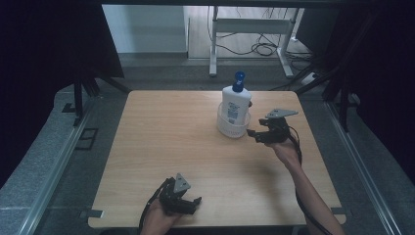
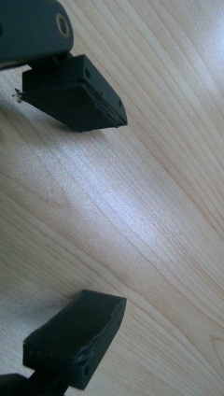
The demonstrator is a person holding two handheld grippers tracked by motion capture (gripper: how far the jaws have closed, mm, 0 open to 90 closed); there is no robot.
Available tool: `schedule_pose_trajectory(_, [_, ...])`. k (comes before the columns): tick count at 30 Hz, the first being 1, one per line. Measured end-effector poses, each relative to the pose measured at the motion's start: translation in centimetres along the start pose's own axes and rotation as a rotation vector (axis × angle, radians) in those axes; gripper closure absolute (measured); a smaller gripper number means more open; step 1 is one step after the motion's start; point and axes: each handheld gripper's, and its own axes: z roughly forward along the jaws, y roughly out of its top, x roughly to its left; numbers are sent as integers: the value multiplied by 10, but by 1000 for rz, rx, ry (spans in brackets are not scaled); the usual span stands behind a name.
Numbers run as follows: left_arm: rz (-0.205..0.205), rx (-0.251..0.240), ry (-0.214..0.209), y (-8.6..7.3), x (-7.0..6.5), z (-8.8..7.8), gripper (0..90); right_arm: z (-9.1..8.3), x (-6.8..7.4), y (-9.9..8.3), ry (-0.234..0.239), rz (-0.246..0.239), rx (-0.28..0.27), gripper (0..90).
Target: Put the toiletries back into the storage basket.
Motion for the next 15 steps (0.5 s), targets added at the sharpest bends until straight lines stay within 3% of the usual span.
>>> schedule_pose_trajectory(15, [0, 0, 0, 0, 0, 0, 120, -17, 5, -23, 4, -14, 27, 217])
